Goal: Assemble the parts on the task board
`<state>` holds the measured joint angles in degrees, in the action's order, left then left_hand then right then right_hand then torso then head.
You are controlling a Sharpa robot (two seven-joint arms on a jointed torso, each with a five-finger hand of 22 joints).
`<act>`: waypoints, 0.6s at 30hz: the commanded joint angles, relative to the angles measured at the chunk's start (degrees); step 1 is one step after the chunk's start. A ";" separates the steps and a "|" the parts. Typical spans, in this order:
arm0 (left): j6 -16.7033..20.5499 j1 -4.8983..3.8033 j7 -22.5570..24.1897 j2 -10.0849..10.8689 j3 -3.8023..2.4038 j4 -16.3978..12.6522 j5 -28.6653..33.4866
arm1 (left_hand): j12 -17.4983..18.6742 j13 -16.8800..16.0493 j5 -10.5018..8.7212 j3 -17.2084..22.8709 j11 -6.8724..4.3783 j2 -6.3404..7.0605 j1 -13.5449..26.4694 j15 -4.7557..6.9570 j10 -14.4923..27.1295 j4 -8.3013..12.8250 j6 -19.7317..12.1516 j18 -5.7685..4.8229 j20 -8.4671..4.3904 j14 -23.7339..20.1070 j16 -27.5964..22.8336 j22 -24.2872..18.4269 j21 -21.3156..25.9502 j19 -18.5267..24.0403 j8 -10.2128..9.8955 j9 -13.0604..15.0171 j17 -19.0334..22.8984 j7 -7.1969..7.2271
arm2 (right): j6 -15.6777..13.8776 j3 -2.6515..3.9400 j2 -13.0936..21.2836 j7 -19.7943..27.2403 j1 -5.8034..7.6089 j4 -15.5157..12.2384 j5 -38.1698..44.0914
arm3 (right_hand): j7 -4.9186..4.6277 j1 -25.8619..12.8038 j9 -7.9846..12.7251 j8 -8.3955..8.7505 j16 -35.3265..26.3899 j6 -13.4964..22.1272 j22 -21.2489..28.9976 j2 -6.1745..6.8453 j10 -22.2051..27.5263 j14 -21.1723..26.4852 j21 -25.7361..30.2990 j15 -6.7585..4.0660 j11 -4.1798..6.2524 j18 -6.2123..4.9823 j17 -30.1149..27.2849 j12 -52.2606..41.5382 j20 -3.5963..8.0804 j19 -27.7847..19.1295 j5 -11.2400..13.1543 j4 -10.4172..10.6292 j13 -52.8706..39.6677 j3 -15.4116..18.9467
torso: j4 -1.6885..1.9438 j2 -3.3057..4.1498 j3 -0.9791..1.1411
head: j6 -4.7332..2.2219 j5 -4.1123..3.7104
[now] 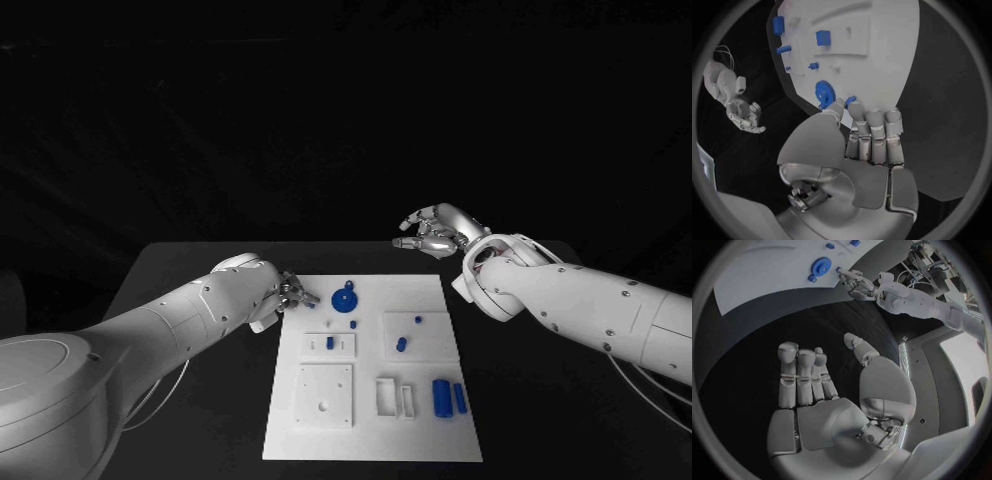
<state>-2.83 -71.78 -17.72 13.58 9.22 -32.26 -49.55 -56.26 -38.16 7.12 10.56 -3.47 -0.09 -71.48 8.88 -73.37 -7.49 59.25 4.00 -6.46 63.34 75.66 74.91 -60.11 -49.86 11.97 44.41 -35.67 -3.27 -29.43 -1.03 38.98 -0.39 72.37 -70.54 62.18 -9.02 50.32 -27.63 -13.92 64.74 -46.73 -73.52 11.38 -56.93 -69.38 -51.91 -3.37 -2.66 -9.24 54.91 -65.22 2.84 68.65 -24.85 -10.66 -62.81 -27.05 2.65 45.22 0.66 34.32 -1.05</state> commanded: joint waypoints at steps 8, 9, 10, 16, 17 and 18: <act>1.08 0.09 0.67 0.13 -0.01 -0.11 0.89 | -0.30 0.27 6.80 0.36 -0.01 -3.58 -3.46 0.31 -0.85 3.95 2.49 -1.16 -7.43 0.15 0.58 1.18 0.17 0.99 0.57 0.44 0.04 0.33 | 0.39 0.04 0.09 0.31 0.02 0.20 0.52 | -0.27 0.15 0.09 -0.07 -0.07 0.02 -0.10 -0.34 0.23 -0.33 0.31 -0.19 -0.12 -5.76 -0.07 -0.23 0.43 0.15 0.25 0.04 0.09 0.07 | 0.11 -0.07 -0.07 | -0.01 -0.28; 1.33 0.08 0.77 0.17 -0.02 -0.15 0.90 | -0.17 0.41 1.36 3.18 -0.08 -2.93 -4.32 0.40 -1.01 4.01 2.88 -1.08 -7.49 0.22 0.55 0.95 0.34 0.84 0.58 0.43 0.10 0.58 | 0.38 0.04 0.09 0.30 0.02 0.23 0.52 | -0.27 0.15 0.09 -0.07 -0.07 0.02 -0.10 -0.34 0.23 -0.34 0.31 -0.19 -0.12 -5.76 -0.07 -0.23 0.43 0.16 0.25 0.04 0.09 0.07 | 0.11 -0.07 -0.09 | -0.10 -0.26; 1.52 0.08 0.78 0.18 -0.02 -0.17 0.90 | 0.08 0.73 -0.85 8.27 0.02 -1.14 -2.94 0.37 -1.41 2.75 3.19 -1.40 -7.32 0.51 0.45 0.93 0.36 0.39 0.14 0.10 0.30 0.57 | 0.38 0.04 0.07 0.31 0.02 0.25 0.52 | -0.27 0.14 0.09 -0.08 -0.07 0.01 -0.10 -0.33 0.23 -0.34 0.31 -0.19 -0.12 -5.76 -0.07 -0.24 0.43 0.16 0.26 0.05 0.10 0.08 | 0.15 -0.09 -0.10 | -0.15 -0.26; 3.27 0.02 1.13 0.77 -0.06 -1.09 2.14 | 0.03 0.90 1.85 15.75 -0.48 -0.89 4.44 0.61 -1.87 10.27 4.44 -1.44 -7.59 0.96 0.71 1.11 -0.43 -0.04 0.22 0.82 0.48 0.65 | 0.32 0.04 0.14 0.33 0.02 0.28 0.49 | -0.26 0.13 0.09 -0.08 -0.07 0.00 -0.11 -0.32 0.23 -0.34 0.32 -0.19 -0.11 -5.76 -0.07 -0.26 0.43 0.16 0.30 0.05 0.12 0.08 | -0.02 -0.02 0.02 | -0.09 -0.14; 3.38 0.02 1.13 0.81 -0.09 -1.16 2.14 | 0.03 0.90 1.91 15.82 -0.41 -0.77 4.60 0.61 -1.87 10.46 4.45 -1.44 -7.59 0.97 0.71 1.11 -0.44 -0.04 0.23 0.84 0.48 0.73 | 0.32 0.04 0.15 0.32 0.02 0.26 0.49 | -0.26 0.13 0.09 -0.08 -0.07 0.00 -0.11 -0.32 0.23 -0.34 0.32 -0.19 -0.11 -5.76 -0.07 -0.26 0.43 0.16 0.30 0.05 0.12 0.08 | -0.02 -0.04 0.03 | -0.04 -0.14; 3.41 0.00 1.19 0.87 -0.18 -1.28 2.29 | 0.00 0.92 3.43 16.65 -0.46 -0.61 5.73 0.66 -2.04 11.58 4.67 -1.45 -7.63 1.13 0.75 1.10 -0.56 -0.21 0.33 0.98 0.51 0.81 | 0.33 0.04 0.19 0.32 0.02 0.26 0.46 | -0.26 0.13 0.09 -0.09 -0.07 -0.01 -0.11 -0.31 0.23 -0.34 0.32 -0.19 -0.11 -5.76 -0.07 -0.26 0.43 0.16 0.30 0.06 0.12 0.09 | -0.01 -0.05 0.01 | -0.08 -0.15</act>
<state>-1.15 -71.74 -17.31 14.47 9.14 -33.21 -48.38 -56.35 -37.30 10.56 20.48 -3.70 -0.62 -66.20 9.16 -74.87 -2.76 62.56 3.09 -6.37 64.18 76.15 74.95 -60.34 -49.81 11.60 38.51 -35.22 -1.43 -29.43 -1.02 39.11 -0.39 72.38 -70.25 62.19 -9.00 50.32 -27.64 -13.92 64.74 -46.73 -73.57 11.38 -56.93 -69.50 -51.91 -3.48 -2.66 -9.23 54.91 -65.22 2.84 68.65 -24.85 -10.66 -62.76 -27.05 2.70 45.18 0.66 34.18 -1.13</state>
